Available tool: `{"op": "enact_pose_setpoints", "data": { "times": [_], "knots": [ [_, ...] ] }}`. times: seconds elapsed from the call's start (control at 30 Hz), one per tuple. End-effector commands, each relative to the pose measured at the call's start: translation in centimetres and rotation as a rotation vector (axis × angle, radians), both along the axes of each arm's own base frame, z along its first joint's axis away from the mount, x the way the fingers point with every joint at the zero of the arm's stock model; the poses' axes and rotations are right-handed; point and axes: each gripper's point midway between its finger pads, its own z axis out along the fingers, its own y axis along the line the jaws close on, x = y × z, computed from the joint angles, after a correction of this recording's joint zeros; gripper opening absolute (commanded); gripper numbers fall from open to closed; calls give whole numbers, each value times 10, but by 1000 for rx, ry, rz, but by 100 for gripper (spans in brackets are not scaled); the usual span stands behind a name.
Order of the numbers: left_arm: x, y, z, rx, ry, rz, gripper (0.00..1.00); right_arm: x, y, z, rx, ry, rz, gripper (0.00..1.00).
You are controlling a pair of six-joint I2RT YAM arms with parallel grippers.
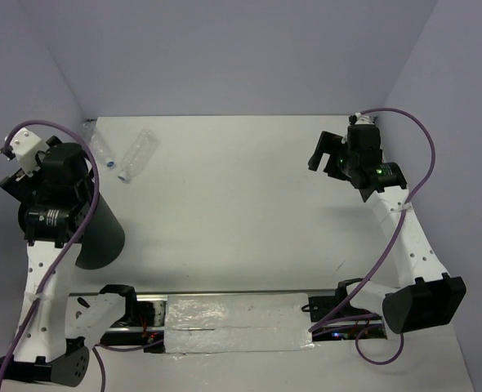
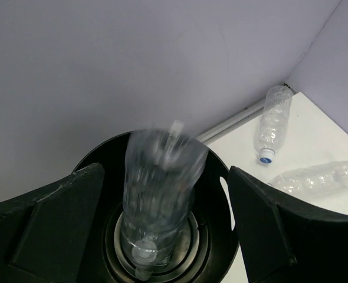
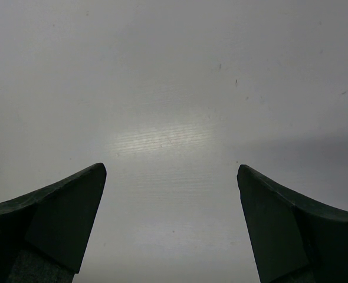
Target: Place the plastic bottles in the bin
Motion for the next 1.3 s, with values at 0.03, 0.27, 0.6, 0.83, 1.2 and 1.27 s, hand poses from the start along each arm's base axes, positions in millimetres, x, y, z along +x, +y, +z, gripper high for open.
{"op": "enact_pose_setpoints", "data": {
  "times": [0.03, 0.27, 0.6, 0.83, 1.2, 1.27],
  "knots": [
    [3, -1, 12, -7, -41, -15, 99, 6, 8, 12, 7, -47, 33, 100],
    [72, -41, 73, 67, 6, -397, 99, 5, 12, 15, 26, -56, 51, 100],
    [211, -111, -16, -35, 413, -614, 99, 9, 14, 11, 28, -40, 51, 100],
    [282, -123, -86, -8, 576, -514, 99, 12, 13, 5, 6, -24, 55, 100],
    [328, -103, -201, 73, 727, -327, 99, 17, 16, -7, 6, 19, 65, 100],
    [333, -101, -213, 100, 750, -321, 99, 18, 15, -8, 3, 23, 63, 100]
  ]
}}
